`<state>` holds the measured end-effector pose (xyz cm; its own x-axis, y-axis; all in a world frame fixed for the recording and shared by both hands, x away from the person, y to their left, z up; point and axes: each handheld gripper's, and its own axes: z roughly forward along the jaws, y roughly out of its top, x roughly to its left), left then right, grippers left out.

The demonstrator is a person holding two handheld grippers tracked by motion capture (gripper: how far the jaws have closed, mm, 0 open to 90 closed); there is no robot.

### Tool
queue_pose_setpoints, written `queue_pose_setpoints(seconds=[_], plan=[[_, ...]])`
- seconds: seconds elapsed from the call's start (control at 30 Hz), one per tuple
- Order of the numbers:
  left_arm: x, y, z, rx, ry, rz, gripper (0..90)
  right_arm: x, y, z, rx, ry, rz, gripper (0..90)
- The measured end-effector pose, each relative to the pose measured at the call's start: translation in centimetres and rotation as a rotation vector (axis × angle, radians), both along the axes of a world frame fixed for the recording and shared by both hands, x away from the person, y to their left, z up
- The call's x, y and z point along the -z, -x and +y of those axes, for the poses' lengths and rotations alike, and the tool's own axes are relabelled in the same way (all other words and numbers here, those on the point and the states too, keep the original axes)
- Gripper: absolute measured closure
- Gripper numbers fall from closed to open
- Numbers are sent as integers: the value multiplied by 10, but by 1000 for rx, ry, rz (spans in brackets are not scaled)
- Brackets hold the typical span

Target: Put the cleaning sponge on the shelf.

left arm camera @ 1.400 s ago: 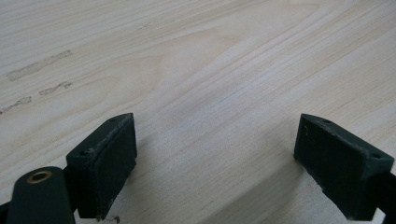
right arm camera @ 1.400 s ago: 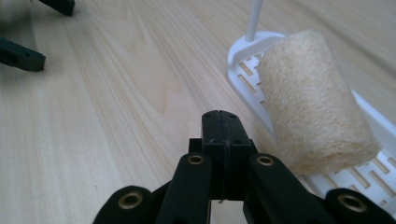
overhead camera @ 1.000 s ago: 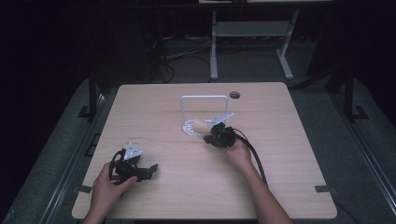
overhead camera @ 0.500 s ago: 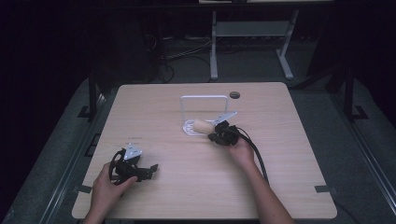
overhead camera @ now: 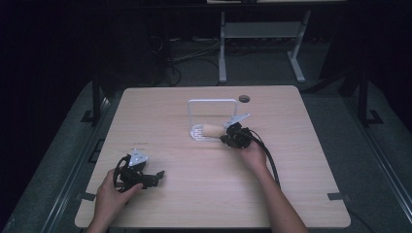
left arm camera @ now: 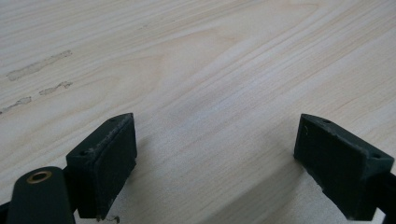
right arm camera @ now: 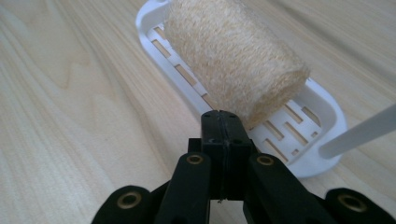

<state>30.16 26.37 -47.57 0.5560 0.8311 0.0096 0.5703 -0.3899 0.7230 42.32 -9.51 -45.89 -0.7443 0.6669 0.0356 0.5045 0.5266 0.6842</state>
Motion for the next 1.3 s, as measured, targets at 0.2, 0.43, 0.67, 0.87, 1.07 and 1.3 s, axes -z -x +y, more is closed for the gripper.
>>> queue_pose_setpoints(seconds=[0.2, 0.43, 0.67, 0.87, 1.07, 1.3], plan=[[0, 0, 0, 0, -2, 0, 125, 1, -4, -5, 30, -1, -11, 894], [0, 0, 0, 0, -1, -1, 126, 1, -4, -7, 35, -6, -9, 893], [0, 0, 0, 0, -1, -1, 126, -2, 3, -8, 22, -29, 2, 891], [0, 0, 0, -1, -1, 0, 126, -6, 13, -11, 11, -32, -16, 803], [0, 0, 0, 0, -1, -1, 126, -11, 23, -18, 20, -42, -36, 697], [0, 0, 0, -1, -1, -1, 126, -14, 31, -25, 34, -31, -41, 532]])
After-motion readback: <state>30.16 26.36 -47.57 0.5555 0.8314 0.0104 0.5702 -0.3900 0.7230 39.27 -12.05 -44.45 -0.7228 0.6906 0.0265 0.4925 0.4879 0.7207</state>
